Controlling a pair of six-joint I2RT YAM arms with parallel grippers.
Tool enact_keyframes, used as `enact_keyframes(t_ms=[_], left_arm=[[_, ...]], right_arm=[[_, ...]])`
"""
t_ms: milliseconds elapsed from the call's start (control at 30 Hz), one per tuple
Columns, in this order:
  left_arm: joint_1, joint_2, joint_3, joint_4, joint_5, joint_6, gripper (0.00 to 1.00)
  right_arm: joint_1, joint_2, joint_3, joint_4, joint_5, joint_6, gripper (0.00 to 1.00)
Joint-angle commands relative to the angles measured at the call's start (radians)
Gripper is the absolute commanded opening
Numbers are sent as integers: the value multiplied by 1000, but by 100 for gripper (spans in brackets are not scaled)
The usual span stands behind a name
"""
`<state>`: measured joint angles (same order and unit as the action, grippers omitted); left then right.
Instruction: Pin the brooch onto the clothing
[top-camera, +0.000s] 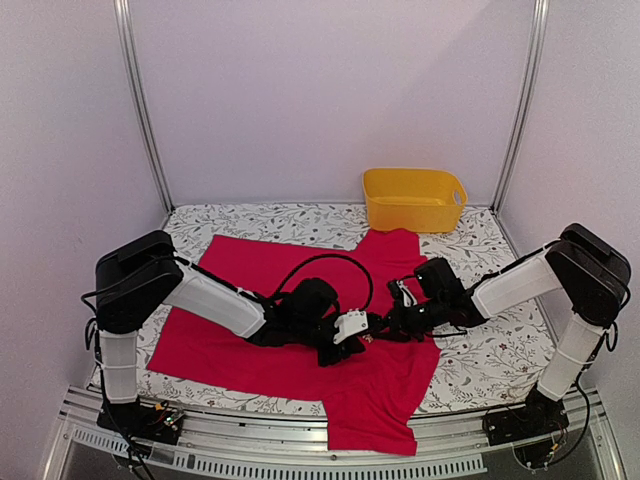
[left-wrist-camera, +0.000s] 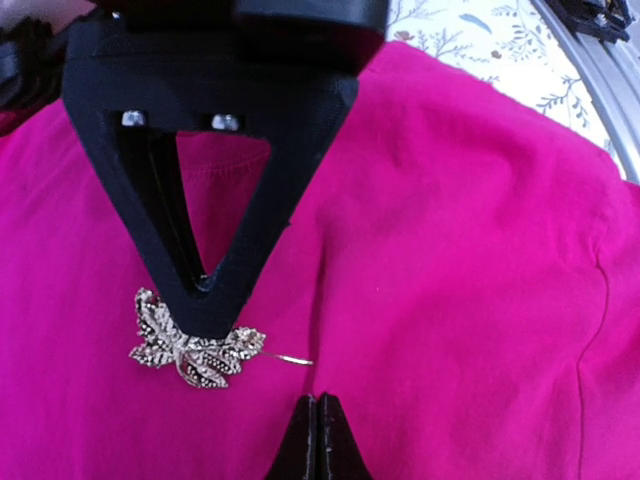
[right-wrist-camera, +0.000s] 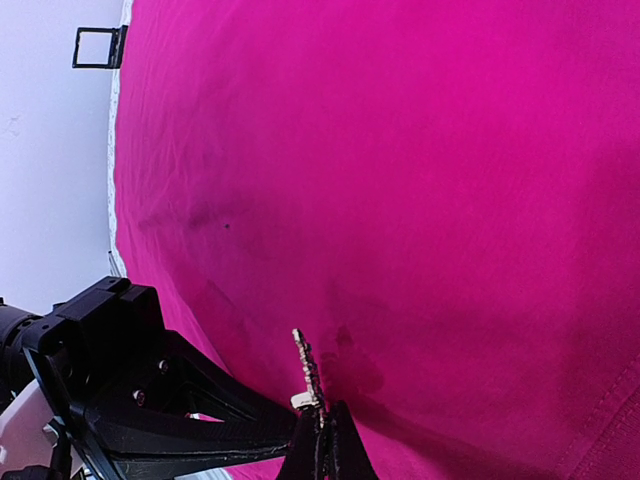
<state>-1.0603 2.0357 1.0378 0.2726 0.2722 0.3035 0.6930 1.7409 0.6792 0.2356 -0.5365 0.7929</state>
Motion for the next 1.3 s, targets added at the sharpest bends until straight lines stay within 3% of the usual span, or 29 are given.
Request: enact_keyframes(t_ms=[0,300,333,433,567,633,700,1033,1133,1267], left_arm=[[-5,-30,-12,25,-12,3,0],[-6,-14,-12,34,-10,6,0],[-5,-10,-12,32,-3,6,3],[-5,-11,-21,35,16,-1,24],[-5,-8,-23,31,27,11,36],[-7,3,-13,21,26,18,32],[-6,11,-7,22,13,18,18],[-31,47,-5,31,-9,50,19],[-36,61,9,25,-32,47,2],[-46,63,9,24,-51,55,0]], right_arm=[[1,-20,-8,8,-25,6,0],[3,-12,-17,10,-51,14,0],[3,-11,-18,7,-47,11,0],[3,-10,-16,2,-40,8,0],[3,-13,-9,1,-37,7,0],[2,-11,-6,1,-37,4,0],[2,-8,-4,1,-39,3,0],[2,-8,-7,-1,-37,11,0],[3,-7,-6,-1,-41,15,0],[0,-4,1,-5,-63,37,0]])
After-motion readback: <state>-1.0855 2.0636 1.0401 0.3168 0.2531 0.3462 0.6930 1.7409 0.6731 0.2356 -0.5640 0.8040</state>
